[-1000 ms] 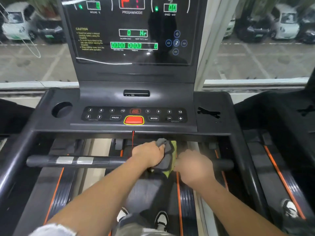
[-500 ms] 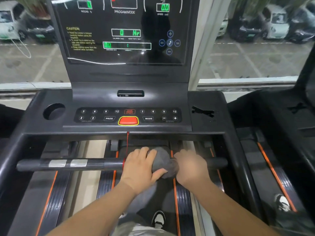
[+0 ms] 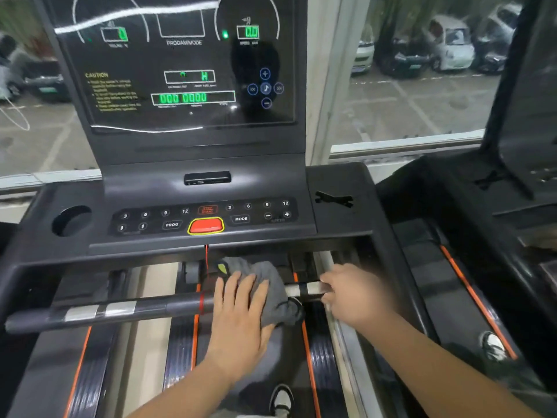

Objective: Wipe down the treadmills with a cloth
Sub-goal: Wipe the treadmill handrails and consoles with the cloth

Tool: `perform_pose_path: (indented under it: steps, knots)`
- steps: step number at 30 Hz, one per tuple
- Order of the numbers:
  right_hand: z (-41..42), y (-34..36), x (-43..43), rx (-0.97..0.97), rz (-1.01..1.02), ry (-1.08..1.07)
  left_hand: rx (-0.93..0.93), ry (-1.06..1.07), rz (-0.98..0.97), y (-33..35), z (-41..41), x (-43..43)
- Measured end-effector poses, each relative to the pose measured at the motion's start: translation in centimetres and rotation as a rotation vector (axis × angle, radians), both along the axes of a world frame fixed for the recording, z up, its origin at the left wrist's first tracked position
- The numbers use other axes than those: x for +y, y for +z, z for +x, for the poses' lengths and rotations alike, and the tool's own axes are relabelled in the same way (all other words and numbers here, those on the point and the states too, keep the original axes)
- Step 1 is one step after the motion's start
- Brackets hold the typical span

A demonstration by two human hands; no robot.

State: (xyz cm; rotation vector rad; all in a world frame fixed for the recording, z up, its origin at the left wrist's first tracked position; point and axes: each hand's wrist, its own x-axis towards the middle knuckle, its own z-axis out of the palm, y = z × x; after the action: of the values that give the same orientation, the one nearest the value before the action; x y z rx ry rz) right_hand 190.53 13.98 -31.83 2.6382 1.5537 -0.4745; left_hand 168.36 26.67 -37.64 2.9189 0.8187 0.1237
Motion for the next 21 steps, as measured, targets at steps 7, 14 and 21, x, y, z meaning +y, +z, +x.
perform_pose_path:
  steps: [7,14,21]
  knots:
    - [0.4,0.0,0.2,0.033,0.056,-0.009,0.257,0.002,-0.37,3.0,11.2,2.2]
    - [0.6,-1.1,-0.3,0.086,0.074,-0.072,0.238,0.075,-0.281,2.4,11.4,0.1]
    - [0.9,-2.4,-0.9,0.127,0.197,-0.042,0.268,-0.237,0.007,0.3,6.3,0.0]
